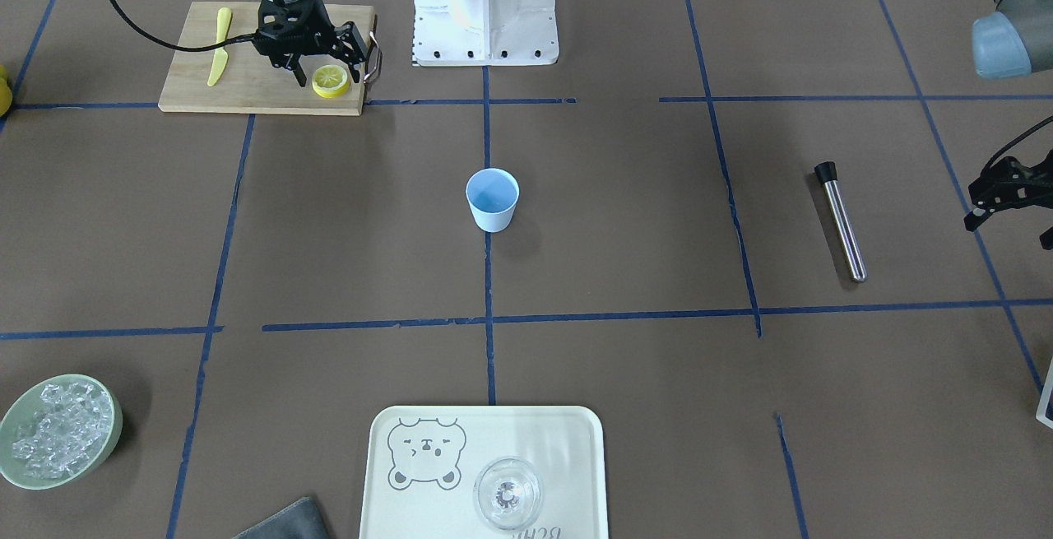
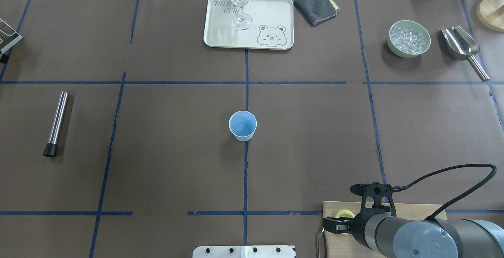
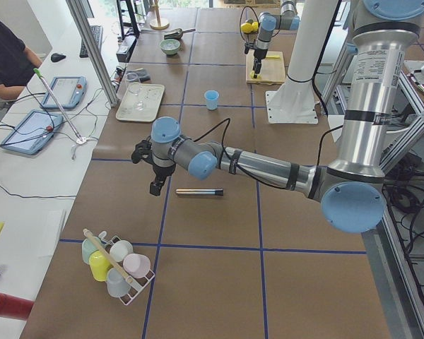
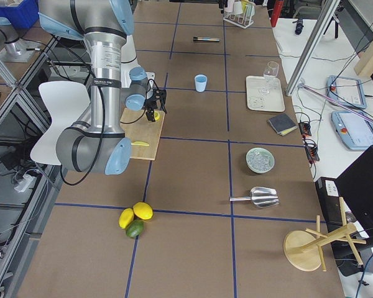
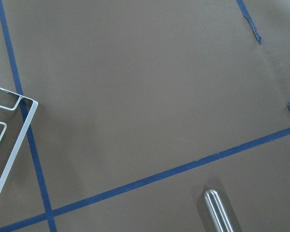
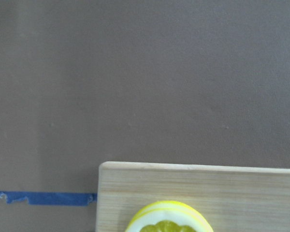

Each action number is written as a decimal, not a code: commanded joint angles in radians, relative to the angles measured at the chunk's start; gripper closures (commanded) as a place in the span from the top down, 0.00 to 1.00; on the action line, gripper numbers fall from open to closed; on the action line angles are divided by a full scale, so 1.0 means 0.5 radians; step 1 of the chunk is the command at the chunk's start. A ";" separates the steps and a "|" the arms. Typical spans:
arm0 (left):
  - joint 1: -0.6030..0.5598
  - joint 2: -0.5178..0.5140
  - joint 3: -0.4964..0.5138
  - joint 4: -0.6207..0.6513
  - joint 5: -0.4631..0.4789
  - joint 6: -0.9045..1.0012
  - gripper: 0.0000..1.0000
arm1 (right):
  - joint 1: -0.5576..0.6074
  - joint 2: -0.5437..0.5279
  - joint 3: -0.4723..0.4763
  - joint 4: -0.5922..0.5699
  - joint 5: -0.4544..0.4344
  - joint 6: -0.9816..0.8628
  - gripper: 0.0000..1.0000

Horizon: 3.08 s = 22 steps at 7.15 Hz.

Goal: Squeeze lemon into cup
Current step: 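Grasp the lemon slice with the right gripper and lift it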

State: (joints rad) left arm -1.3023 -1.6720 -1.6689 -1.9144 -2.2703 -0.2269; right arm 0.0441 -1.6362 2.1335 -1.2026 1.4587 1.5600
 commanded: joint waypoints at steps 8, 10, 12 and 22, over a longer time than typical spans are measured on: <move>0.000 0.000 -0.003 -0.003 -0.003 0.006 1.00 | 0.013 -0.016 0.025 -0.003 0.006 -0.003 0.80; 0.000 0.003 -0.006 -0.003 -0.003 0.006 1.00 | 0.007 -0.013 0.025 -0.003 0.006 -0.003 0.81; 0.000 0.003 -0.006 0.000 -0.006 0.009 1.00 | 0.001 -0.010 0.022 -0.006 0.009 -0.003 0.84; 0.000 0.003 -0.006 0.000 -0.015 0.009 1.00 | -0.009 0.033 0.025 -0.104 0.019 -0.003 0.71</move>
State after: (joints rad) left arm -1.3023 -1.6705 -1.6720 -1.9144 -2.2779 -0.2224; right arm 0.0385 -1.6237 2.1465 -1.2537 1.4692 1.5585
